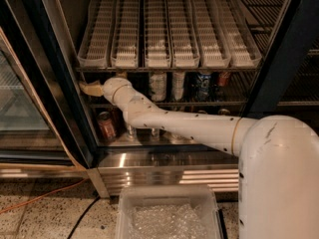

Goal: Pick orange can from middle shelf of fridge

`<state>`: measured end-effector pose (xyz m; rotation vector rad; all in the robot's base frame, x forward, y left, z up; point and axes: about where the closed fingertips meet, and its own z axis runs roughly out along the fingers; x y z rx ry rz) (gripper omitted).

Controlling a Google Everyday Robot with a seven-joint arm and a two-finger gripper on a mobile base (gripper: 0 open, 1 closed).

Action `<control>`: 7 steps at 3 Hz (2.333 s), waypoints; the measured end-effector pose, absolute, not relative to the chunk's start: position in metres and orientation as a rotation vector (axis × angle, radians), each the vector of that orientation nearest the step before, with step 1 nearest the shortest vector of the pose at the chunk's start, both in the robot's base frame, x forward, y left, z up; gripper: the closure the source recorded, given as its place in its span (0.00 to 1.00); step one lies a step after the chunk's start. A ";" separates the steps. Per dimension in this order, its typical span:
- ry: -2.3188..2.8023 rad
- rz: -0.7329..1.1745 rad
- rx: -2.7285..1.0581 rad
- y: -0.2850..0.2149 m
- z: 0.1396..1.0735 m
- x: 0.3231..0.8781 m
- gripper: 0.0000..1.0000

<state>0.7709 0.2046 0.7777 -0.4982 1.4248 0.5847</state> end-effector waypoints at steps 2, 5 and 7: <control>1.424 0.581 -0.491 0.206 0.779 0.772 0.00; 1.413 0.544 -0.501 0.210 0.782 0.769 0.10; 1.414 0.535 -0.487 0.206 0.783 0.770 0.24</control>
Offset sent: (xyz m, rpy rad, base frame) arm 0.0053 0.0079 0.0057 0.0150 -0.0025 -0.0324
